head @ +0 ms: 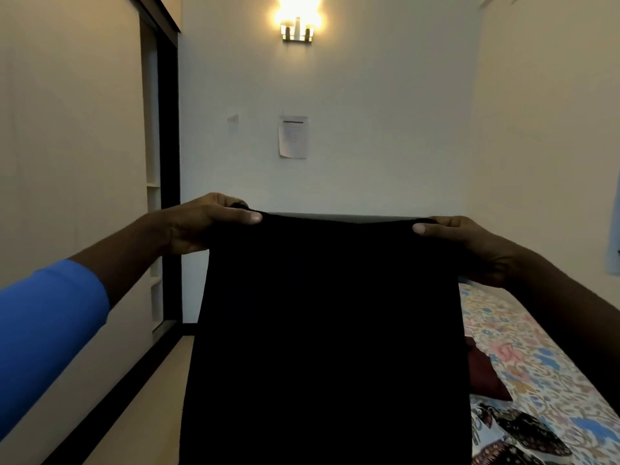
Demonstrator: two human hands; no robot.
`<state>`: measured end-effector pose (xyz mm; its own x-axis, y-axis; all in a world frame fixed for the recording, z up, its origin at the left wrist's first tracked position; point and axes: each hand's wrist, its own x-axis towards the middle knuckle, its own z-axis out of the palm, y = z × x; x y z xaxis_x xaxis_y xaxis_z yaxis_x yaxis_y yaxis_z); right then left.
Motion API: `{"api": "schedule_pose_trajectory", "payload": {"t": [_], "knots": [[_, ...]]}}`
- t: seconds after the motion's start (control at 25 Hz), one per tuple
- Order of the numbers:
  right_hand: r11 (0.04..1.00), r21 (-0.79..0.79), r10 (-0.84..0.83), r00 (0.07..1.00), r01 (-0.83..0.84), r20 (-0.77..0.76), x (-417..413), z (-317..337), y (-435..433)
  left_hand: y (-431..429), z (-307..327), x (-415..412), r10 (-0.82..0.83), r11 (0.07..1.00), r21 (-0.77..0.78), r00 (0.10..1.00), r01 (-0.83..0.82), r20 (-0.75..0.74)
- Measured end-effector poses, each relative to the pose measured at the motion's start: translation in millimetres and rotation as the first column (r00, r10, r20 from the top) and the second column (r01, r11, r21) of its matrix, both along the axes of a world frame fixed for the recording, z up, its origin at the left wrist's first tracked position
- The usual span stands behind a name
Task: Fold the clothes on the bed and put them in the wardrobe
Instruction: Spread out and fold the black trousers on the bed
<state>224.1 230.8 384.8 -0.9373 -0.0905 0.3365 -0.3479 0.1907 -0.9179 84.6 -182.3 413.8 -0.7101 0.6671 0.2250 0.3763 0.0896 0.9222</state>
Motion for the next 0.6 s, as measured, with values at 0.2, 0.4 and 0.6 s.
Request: {"api": "schedule_pose_trajectory", "payload": {"t": [0.2,0.4,0.6], "knots": [[0.884,-0.178,-0.433,0.9,0.433,0.04,-79.1,-69.6,3.6,73.8,-59.3,-56.4,0.555,0.828,0.155,0.827,-0.539,-0.086],[0.701,-0.022,-0.702,0.695,0.713,0.154,-91.4,-191.0,5.5,133.6,-178.7,-54.3,0.784,0.609,0.181,0.62,-0.773,0.01],[0.728,-0.327,-0.471,0.786,0.602,0.4,-27.1,-311.3,-50.6,173.9,-301.8,46.7,0.623,0.777,0.046,0.777,-0.628,0.095]]}}
